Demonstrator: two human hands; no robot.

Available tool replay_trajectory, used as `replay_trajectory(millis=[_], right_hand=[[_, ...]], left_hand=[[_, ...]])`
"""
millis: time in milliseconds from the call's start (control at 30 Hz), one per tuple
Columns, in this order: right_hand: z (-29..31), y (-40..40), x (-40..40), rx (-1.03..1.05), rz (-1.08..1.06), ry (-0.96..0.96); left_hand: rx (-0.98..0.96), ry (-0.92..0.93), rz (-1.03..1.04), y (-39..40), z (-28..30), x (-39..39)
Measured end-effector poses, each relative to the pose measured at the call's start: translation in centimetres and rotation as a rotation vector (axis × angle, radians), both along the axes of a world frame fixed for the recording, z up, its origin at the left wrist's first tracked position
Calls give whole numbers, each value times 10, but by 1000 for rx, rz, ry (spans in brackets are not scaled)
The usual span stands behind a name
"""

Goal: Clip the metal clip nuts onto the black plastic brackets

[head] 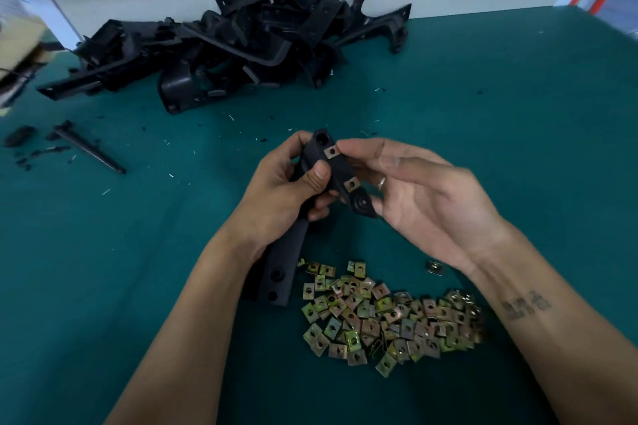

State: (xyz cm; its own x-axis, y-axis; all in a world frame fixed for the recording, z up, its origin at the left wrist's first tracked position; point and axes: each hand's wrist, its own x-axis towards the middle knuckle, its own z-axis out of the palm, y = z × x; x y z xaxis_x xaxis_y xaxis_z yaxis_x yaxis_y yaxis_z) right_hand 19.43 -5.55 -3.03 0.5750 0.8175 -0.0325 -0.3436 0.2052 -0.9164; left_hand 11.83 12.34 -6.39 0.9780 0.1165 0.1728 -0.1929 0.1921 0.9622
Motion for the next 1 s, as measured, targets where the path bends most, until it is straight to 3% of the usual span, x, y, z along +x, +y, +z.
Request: replay_trajectory(millis=[167, 333, 500, 633, 700, 833, 1000], right_hand=[[23, -25, -15, -37, -21, -124], [20, -95, -85, -222, -382, -347], [15, -165, -158, -346, -323, -236], [5, -231, -187, -200, -738, -42], [-4, -268, -192, -160, -993, 67], [-41, -334, -206, -133, -1399, 370], [-105, -390, -216, -335, -1573, 718]], left_hand=[[-35, -50, -10, -14, 24, -9], [-92, -165, -28, -74, 51, -17], [-290, -257, 75, -195, 62, -11], [-336, -114, -4, -302, 49, -9], [-223, -36, -180, -353, 33, -18], [329, 32, -618, -437, -18, -58], [768, 230, -887, -492, -70, -89]])
